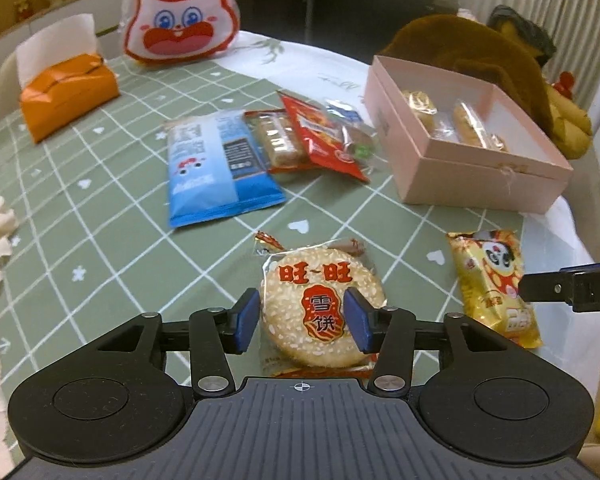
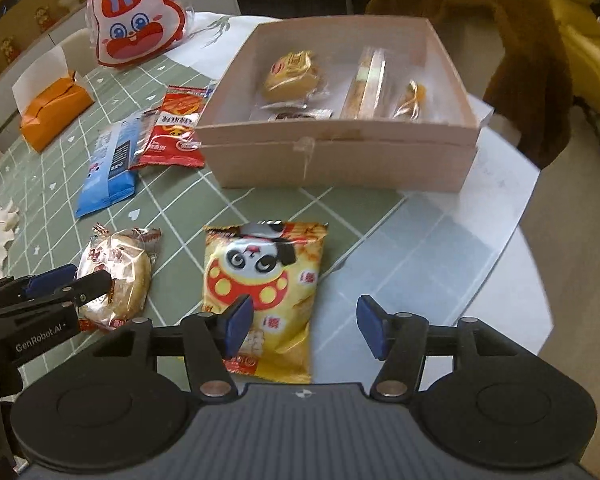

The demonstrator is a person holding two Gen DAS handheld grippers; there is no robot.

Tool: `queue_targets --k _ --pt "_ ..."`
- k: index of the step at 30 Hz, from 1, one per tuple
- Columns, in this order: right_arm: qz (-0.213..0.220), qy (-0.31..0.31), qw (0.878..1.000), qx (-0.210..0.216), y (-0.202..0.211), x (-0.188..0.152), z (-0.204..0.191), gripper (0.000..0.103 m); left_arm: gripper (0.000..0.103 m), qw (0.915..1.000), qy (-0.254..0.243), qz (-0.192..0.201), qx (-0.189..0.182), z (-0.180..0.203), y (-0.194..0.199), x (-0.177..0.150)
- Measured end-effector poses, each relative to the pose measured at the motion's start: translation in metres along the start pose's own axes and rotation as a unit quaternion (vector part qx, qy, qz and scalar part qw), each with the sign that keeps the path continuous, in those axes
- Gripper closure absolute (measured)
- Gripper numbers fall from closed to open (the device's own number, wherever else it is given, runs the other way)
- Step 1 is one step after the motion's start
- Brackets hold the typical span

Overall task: Organize snacks
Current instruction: 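Close the left tool on the rice cracker while the right tool grasps the panda bag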

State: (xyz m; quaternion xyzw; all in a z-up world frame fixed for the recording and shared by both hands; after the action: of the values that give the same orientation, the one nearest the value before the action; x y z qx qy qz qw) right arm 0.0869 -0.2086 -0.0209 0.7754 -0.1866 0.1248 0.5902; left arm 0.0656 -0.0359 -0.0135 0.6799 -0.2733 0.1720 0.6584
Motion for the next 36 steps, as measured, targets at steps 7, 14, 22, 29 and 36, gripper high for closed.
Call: queue_targets --k 7,14,22,29,36 --pt "0.002 0.001 1.000 -0.019 0.001 -0.001 -0.002 0.045 0.041 0.9997 0.002 0.007 -0.023 -0.001 -0.002 -0.001" --pt "-0.001 0.009 0.999 -0.032 -0.007 -0.005 -0.003 0.041 0.026 0.9998 0.006 0.002 -0.021 -0.005 -0.009 0.000" --pt "0.004 -0.014 1.000 -0.020 -0.009 -0.006 0.006 0.034 0.019 0.9981 0.020 -0.008 -0.058 0.000 -0.019 0.002" --pt "0.010 -0.029 0.999 -0.009 -0.007 -0.005 0.010 0.034 0.004 0.9974 -0.058 -0.013 -0.039 0.023 -0.029 0.004" --pt "0.035 -0.030 0.999 -0.015 -0.001 0.004 0.015 0.034 0.022 0.9982 -0.005 0.017 -0.057 0.003 -0.019 0.000"
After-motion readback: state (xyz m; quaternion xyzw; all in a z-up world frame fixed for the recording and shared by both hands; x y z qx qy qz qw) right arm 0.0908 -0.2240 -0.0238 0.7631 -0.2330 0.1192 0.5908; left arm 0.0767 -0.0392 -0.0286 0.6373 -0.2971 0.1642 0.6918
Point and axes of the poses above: each gripper's, at about its wrist camera, not at the fingertips, and y roughly against the way its jaws point, z to its right, x to its top, the point moved 8 cm from there along -y, roughly the way its jaws point, and after that the axes turned 14 degrees about -y, right-handed, at the moved point
